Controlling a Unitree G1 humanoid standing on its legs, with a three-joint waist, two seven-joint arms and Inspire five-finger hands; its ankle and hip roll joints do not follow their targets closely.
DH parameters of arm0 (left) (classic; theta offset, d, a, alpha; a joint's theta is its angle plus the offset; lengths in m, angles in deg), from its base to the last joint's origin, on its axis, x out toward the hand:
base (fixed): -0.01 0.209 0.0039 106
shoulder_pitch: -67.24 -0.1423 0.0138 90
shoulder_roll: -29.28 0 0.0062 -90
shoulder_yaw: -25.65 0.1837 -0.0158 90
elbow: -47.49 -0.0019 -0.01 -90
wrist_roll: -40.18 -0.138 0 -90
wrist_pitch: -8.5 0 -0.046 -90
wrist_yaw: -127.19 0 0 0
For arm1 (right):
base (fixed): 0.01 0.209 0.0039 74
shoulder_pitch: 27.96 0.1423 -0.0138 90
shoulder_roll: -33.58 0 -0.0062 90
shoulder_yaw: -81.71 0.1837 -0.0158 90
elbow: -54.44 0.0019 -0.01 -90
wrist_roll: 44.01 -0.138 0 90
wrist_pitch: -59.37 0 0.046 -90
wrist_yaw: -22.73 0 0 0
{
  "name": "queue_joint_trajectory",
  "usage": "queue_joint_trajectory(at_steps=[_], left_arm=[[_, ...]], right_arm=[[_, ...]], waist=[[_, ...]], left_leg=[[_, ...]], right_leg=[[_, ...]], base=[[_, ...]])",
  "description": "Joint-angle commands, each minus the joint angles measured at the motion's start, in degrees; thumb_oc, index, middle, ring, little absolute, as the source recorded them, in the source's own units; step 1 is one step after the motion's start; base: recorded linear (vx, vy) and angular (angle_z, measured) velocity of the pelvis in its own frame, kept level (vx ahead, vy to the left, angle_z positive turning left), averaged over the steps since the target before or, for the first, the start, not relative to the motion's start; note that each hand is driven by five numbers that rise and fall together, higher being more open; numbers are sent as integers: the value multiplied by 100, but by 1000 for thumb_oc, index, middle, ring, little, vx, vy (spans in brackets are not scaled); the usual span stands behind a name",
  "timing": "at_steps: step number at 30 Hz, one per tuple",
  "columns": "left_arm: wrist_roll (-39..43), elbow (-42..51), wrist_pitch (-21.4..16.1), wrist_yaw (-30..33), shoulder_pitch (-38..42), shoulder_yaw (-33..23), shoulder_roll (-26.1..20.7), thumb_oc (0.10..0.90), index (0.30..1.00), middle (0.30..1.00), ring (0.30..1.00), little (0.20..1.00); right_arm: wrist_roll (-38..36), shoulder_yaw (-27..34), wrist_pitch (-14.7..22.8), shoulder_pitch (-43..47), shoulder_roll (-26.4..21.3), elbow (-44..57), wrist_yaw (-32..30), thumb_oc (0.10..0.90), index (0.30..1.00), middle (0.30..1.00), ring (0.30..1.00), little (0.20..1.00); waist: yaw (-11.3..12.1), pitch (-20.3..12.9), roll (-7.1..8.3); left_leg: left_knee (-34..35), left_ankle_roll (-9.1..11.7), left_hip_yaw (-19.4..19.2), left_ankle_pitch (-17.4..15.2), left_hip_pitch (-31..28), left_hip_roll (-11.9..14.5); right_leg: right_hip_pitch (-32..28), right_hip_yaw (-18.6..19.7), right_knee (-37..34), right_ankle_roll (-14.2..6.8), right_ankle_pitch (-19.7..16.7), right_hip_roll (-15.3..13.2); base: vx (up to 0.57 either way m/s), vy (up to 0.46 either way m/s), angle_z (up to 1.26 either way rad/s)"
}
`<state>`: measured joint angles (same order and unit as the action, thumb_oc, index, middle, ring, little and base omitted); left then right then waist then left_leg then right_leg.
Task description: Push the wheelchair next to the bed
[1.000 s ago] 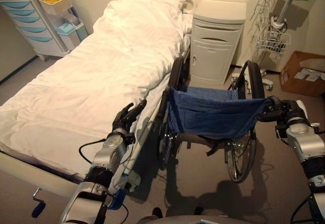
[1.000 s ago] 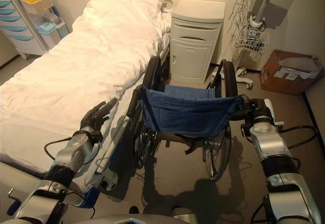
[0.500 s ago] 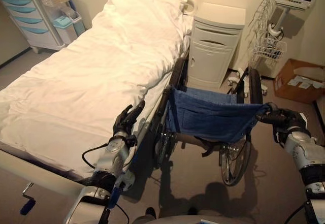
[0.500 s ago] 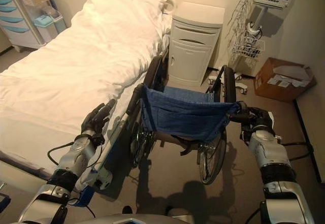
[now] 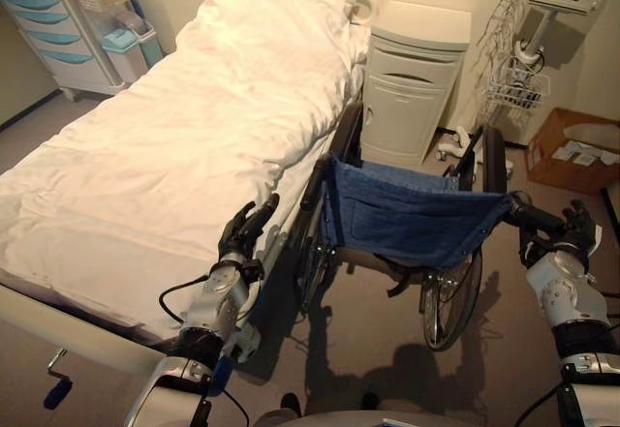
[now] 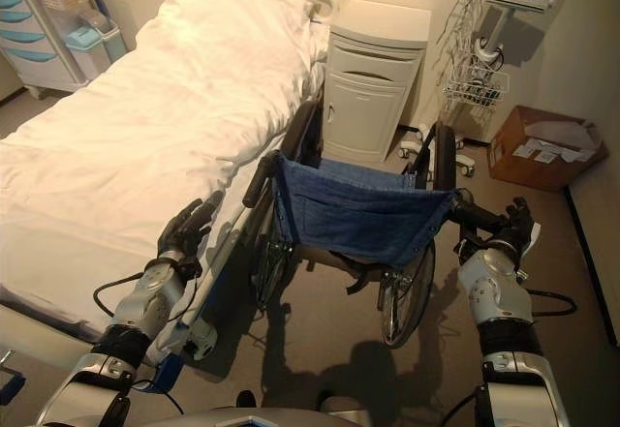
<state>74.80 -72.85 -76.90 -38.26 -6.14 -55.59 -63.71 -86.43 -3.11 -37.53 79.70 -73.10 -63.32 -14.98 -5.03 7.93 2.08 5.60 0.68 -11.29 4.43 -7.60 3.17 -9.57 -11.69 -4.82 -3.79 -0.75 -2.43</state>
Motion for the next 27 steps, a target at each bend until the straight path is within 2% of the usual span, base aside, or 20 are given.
queue_joint_trajectory(at_steps=[1,6,8,11,13,14,16,17,18,19,23,27], left_arm=[[22,392,-791,-11,325,187,-132,800,900,900,900,900],[38,522,-780,0,176,129,-131,800,900,900,900,900],[21,621,-739,-67,50,-8,-175,800,900,900,900,900],[0,678,-740,-121,-54,-103,-189,800,900,900,900,900],[-4,772,-682,-115,-119,-221,-240,800,900,900,900,900],[-5,780,-677,-107,-119,-232,-245,800,900,900,900,900],[-26,775,-661,-104,-142,-273,-250,800,900,900,900,900],[-26,749,-662,-91,-160,-291,-256,800,900,900,900,900],[-33,655,-665,-97,-194,-332,-255,800,900,900,900,900],[-41,629,-669,-95,-198,-333,-260,800,900,900,900,900],[-143,397,-721,-121,-294,-427,-213,800,900,900,900,900],[-159,244,-783,-125,-410,-522,-215,800,900,900,900,900]], right_arm=[[771,564,833,250,-133,-352,-1232,800,900,900,900,900],[2713,397,829,157,-444,127,-1129,800,900,900,900,900],[3115,377,914,8,-672,496,-942,800,900,900,900,900],[3209,458,1147,-126,-760,625,-863,800,900,900,900,900],[2636,665,1648,-203,-835,674,-830,800,900,900,900,900],[2487,694,1724,-199,-833,670,-839,800,900,900,900,900],[1744,915,2132,-251,-741,615,-730,800,900,900,900,900],[1032,1082,2556,-297,-627,580,-566,800,900,900,900,900],[-58,1351,3001,-356,-379,615,16,800,900,900,900,900],[-418,1413,3158,-370,-322,610,191,800,900,900,900,900],[-1533,1777,3448,-526,161,858,1039,800,900,900,900,900],[-1886,1982,3556,-671,285,905,1431,800,900,900,900,900]], waist=[[167,-240,-38],[147,-235,-75],[123,-234,-78],[108,-246,-77],[95,-240,-75],[99,-243,-67],[84,-249,-78],[77,-260,-82],[55,-287,-96],[63,-300,-85],[27,-328,-99],[5,-373,-102]], left_leg=[[-239,-328,-442,-778,-243,-517],[-241,-346,-444,-778,-215,-531],[-234,-346,-459,-776,-210,-531],[-228,-341,-479,-777,-208,-524],[-195,-328,-522,-813,-259,-505],[-194,-321,-536,-790,-241,-505],[-176,-313,-548,-821,-275,-494],[-167,-307,-550,-826,-286,-492],[-158,-296,-557,-834,-293,-488],[-165,-288,-574,-806,-265,-486],[-166,-281,-614,-817,-274,-479],[-163,-276,-674,-820,-257,-474]], right_leg=[[560,412,292,-322,-374,-72],[598,464,301,-312,-361,-61],[609,468,295,-316,-354,-65],[618,468,292,-319,-347,-66],[584,379,279,-351,-315,-85],[604,379,276,-343,-337,-87],[569,349,267,-357,-299,-85],[553,350,252,-358,-292,-79],[551,358,237,-358,-286,-72],[578,368,235,-346,-312,-73],[586,356,230,-346,-307,-69],[608,345,211,-345,-308,-64]], base=[[0,0,0],[-1,4,1],[1,18,4],[1,3,1],[0,0,0],[0,0,0],[0,0,0],[44,18,-2],[0,0,0],[0,0,0],[13,-4,-7],[3,-18,-12]])
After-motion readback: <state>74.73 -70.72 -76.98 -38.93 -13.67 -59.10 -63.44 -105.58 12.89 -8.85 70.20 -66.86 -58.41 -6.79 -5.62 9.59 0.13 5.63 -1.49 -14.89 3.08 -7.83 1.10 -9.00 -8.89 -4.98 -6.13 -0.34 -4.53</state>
